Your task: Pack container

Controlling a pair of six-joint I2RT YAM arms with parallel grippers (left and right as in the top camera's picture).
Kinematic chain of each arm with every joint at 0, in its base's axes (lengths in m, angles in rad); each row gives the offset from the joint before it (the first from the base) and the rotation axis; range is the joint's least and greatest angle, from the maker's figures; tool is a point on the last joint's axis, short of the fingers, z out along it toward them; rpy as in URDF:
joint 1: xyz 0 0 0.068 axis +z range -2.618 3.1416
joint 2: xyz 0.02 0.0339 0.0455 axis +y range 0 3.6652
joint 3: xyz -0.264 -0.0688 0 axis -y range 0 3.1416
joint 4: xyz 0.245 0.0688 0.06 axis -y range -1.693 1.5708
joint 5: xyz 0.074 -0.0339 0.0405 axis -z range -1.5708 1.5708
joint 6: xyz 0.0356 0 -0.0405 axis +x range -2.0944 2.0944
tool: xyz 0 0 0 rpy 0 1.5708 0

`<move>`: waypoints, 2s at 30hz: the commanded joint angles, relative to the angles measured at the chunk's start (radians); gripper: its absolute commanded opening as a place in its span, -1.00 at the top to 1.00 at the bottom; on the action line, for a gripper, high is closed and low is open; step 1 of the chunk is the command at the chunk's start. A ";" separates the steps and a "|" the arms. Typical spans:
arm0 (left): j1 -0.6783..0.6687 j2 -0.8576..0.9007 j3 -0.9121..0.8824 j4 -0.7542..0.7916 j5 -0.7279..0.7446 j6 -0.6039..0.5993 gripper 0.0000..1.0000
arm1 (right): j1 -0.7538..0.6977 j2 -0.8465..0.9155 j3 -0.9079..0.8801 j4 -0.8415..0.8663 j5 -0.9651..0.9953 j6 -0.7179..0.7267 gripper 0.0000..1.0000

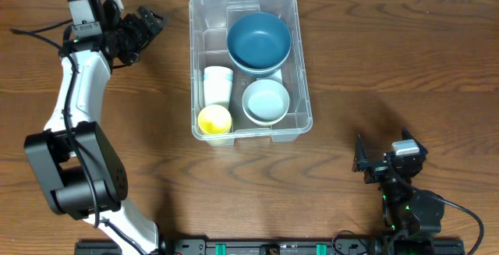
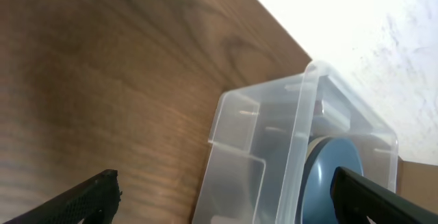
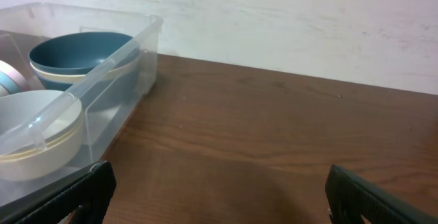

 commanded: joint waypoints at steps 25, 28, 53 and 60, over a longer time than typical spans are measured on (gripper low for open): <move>-0.182 -1.502 -0.129 -0.825 -0.294 0.368 -0.96 | -0.006 -0.011 -0.001 -0.005 0.003 -0.006 -0.99; -0.205 -1.602 -0.213 -0.844 -0.293 0.367 -0.96 | -0.006 -0.011 -0.001 -0.005 0.003 -0.006 -0.98; -0.212 -1.880 -1.279 0.175 -0.326 0.518 -0.96 | -0.006 -0.011 -0.001 -0.005 0.003 -0.006 -0.98; -0.227 -1.883 -1.361 0.295 -0.317 0.528 -0.96 | -0.006 -0.010 -0.001 -0.005 0.003 -0.006 -0.99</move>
